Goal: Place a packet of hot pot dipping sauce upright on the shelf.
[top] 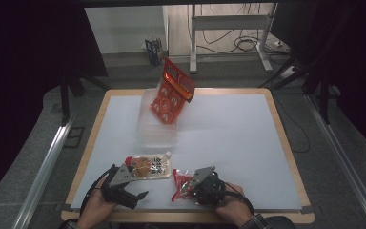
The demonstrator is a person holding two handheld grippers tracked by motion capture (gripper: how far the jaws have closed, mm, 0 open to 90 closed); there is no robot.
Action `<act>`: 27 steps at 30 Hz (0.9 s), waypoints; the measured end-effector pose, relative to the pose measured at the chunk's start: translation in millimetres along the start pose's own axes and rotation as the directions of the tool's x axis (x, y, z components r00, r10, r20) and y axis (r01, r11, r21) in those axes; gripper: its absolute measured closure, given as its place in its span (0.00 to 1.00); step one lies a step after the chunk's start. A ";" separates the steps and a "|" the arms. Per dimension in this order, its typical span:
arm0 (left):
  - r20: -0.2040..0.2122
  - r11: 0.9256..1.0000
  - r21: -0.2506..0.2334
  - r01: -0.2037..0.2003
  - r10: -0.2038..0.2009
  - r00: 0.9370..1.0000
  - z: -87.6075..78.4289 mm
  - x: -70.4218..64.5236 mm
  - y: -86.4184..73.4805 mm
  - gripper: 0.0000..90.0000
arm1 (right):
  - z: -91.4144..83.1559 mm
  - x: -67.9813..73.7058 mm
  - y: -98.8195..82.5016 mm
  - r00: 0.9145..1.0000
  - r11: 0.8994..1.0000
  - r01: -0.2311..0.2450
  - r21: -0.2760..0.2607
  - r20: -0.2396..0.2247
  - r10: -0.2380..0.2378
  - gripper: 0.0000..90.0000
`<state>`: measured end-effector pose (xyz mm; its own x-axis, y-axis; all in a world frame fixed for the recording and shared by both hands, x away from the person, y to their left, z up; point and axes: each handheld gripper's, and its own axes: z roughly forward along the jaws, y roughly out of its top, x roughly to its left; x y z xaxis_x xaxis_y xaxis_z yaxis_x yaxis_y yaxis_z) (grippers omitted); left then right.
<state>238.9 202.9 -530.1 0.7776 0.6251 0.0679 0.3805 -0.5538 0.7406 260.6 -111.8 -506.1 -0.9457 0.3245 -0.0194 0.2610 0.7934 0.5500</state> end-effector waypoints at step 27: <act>0.152 0.994 -0.105 0.005 0.011 0.988 15.7 -23.0 40.0 0.36 | -13.2 -31.7 -12.6 0.978 0.985 -0.143 -0.095 0.137 0.155 0.51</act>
<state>244.1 157.7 -512.5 0.8487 0.5282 -0.0265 0.3299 -0.4897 0.8071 284.8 -138.8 -501.4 -0.8583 0.5109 -0.0479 0.3738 0.6866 0.6236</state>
